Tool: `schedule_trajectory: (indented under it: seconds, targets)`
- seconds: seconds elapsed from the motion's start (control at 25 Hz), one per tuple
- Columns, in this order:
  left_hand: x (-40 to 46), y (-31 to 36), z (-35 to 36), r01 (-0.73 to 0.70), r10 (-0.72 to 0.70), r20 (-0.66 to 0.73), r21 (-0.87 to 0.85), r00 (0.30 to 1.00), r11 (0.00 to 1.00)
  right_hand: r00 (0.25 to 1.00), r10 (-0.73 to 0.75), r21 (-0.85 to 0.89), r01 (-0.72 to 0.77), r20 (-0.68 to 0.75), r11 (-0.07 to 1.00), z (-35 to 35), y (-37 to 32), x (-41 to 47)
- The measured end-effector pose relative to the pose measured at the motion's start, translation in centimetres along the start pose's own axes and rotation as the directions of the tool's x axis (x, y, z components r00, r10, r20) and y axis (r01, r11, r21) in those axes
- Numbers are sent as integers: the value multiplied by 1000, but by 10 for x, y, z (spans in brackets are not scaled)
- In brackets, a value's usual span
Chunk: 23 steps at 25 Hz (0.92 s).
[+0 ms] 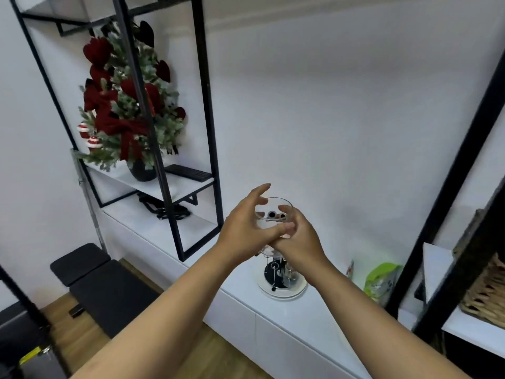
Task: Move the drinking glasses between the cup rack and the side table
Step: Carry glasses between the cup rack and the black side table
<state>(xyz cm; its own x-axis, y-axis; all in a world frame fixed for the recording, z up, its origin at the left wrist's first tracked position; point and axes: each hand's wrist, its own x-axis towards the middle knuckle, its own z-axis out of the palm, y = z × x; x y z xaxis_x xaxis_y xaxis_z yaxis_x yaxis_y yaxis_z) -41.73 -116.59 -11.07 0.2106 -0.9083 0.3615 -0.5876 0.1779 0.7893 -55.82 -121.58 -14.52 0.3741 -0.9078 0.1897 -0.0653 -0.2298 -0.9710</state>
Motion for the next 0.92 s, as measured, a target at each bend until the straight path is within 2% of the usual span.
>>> schedule_trajectory:
  seconds: [0.28,0.4,0.48,0.6,0.68,0.76,0.92]
  targets:
    - [61,-51,11,-7,9,14,-131,1000,991,998,54,39,-56,29,998,6,44,65]
    - [86,-69,24,25,-28,-9,-238,1000,971,992,97,165,-110,85,980,-4,70,93]
    - [107,-80,34,57,-72,-37,-300,997,952,981,149,383,-187,127,904,-12,87,110]
    - [134,-96,51,108,-122,-20,-339,992,934,950,246,661,-312,194,683,-16,111,137]
    - [152,-105,66,121,-130,-2,-347,992,930,929,287,735,-361,232,574,-21,130,157]
    - [164,-116,78,128,-132,14,-349,991,928,918,307,765,-382,250,518,-27,146,175]
    - [179,-139,97,136,-119,76,-287,990,948,909,357,765,-384,215,517,-40,165,195]
